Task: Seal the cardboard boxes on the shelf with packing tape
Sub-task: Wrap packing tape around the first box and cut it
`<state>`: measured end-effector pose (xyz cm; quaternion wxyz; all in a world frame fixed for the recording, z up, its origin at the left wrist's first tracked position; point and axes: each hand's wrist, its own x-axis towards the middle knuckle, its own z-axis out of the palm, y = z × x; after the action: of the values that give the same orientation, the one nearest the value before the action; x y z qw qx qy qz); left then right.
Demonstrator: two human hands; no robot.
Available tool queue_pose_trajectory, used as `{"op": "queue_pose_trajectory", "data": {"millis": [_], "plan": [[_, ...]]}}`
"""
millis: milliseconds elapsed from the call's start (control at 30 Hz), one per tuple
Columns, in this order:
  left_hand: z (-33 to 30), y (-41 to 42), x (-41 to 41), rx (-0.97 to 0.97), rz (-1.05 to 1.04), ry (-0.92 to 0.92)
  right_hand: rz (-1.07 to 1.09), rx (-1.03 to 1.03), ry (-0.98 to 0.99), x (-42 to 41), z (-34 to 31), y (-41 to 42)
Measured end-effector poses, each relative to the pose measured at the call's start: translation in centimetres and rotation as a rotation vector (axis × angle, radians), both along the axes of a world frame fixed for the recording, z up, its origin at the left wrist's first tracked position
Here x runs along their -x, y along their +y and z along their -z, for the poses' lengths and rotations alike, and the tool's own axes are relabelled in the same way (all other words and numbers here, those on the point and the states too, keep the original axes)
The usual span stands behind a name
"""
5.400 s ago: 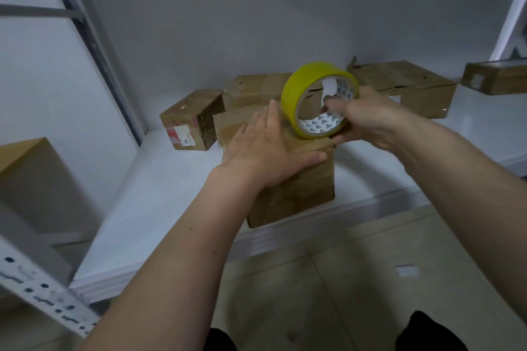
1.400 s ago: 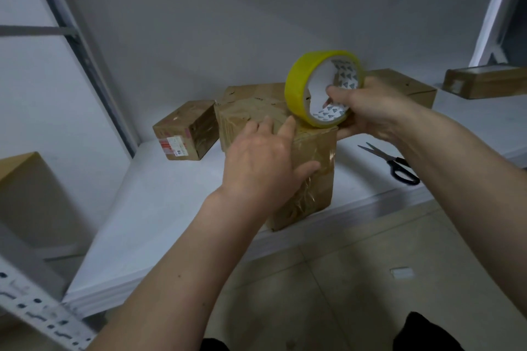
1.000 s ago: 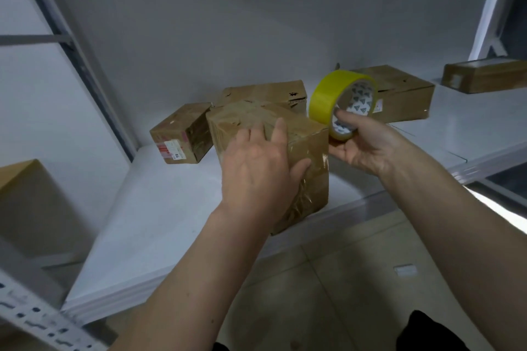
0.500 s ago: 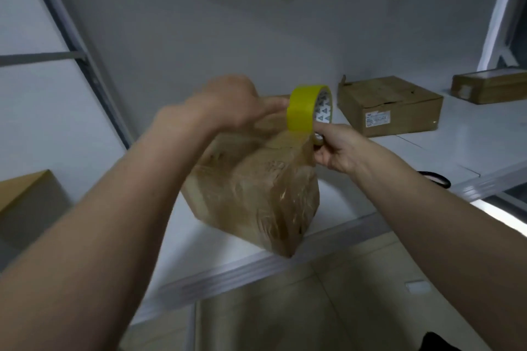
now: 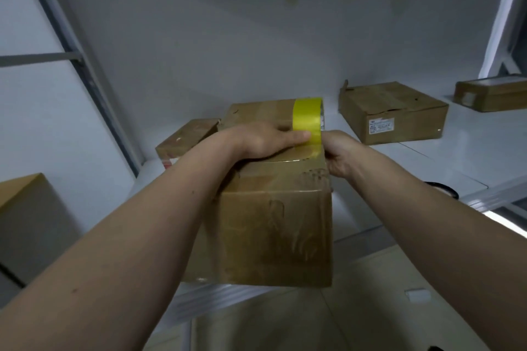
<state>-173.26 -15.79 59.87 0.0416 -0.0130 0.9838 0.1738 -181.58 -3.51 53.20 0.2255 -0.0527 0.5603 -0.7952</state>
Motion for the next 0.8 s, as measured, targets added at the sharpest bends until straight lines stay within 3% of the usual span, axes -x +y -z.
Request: {"op": "queue_pose_trajectory", "data": {"millis": [233, 400, 500, 600, 700, 800], "plan": [[-1.3, 1.1, 0.4, -0.229, -0.146, -0.27, -0.023, -0.135, 0.168, -0.7, -0.5, 0.8], [0.5, 1.0, 0.7, -0.588, -0.107, -0.121, -0.05, -0.25, 0.31, -0.2, -0.5, 2.0], [0.7, 1.1, 0.2, -0.609, -0.114, -0.083, 0.077, -0.538, 0.482, 0.6, 0.3, 3.8], [0.8, 1.3, -0.2, -0.586, -0.141, -0.029, 0.185, -0.987, 0.704, 1.2, 2.2, 6.6], [0.8, 1.6, -0.5, -0.595, -0.153, 0.017, 0.157, -1.467, 0.702, 1.0, 4.2, 9.2], [0.9, 1.7, -0.8, -0.577, -0.149, 0.033, 0.088, -1.74, 0.596, 0.0, 5.4, 11.1]]}}
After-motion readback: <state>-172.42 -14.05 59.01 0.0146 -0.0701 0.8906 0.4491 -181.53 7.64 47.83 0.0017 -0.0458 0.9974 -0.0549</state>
